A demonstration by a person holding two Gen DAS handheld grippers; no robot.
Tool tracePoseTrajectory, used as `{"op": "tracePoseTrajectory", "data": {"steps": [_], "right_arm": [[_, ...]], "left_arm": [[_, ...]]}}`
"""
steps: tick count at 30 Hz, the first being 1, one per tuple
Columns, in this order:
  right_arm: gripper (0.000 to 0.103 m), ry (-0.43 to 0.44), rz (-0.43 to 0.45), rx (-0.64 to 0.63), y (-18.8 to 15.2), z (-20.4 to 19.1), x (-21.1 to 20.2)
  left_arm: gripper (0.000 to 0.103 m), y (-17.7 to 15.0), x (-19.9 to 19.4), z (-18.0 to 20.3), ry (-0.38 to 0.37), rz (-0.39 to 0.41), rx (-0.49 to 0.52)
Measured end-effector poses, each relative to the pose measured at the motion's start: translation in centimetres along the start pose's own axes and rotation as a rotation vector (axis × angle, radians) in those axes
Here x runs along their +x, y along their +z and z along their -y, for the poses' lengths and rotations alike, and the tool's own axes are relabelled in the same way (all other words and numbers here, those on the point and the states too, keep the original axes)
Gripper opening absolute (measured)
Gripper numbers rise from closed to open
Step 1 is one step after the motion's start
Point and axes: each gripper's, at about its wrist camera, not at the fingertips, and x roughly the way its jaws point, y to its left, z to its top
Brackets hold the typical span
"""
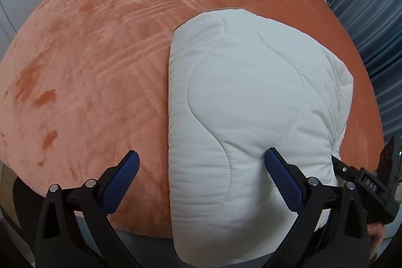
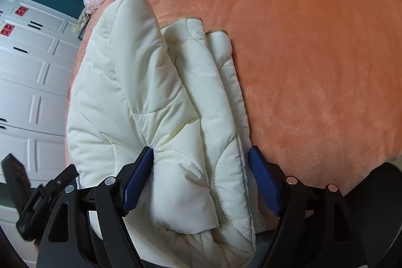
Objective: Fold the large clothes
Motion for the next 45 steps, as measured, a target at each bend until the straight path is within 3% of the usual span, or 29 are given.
{"op": "tracePoseTrajectory", "data": {"steps": [6,11,14,17,21,23,28,36,45], "right_arm": [[0.082,0.099,-0.03,0.065,-0.1,1.9,1.7],[0.082,0.16,-0.031,0.077,-0.5,3.0,2.1],[0.077,0.186,-0.033,0.072,-0.8,3.4,1.8],[0.058,0.25,-0.044,0.103,-0.6,3.3,2.1],[0.037,0.208,0.013,0.035,-0.9,1.2,0.4],[0.034,0.169,0.051,-0.014,-1.3,-0.2,-0.8],[0.031,0.097,0.141,-0.138,-2.3,-3.9,-3.3],[0.031,0.082,0.267,-0.268,-2.3,-9.1,-5.8],[0.031,0.061,0.276,-0.318,-0.6,-13.8,-2.1]], "left_arm": [[0.098,0.5,3.4,-3.3,-0.193,-0.084,-0.186],[0.098,-0.1,6.4,-4.4,-0.381,-0.132,-0.299],[0.098,-0.4,7.0,-4.3,-0.432,-0.121,-0.317],[0.094,-0.1,6.1,-2.4,-0.404,-0.094,-0.232],[0.082,0.5,3.5,1.3,-0.301,-0.029,-0.079],[0.07,0.8,2.2,2.4,-0.263,0.008,-0.011],[0.064,1.6,-1.6,4.2,-0.212,0.101,0.114],[0.064,3.5,-7.6,2.4,-0.171,0.24,0.183],[0.064,6.9,-7.2,-1.7,-0.17,0.307,0.173]]}}
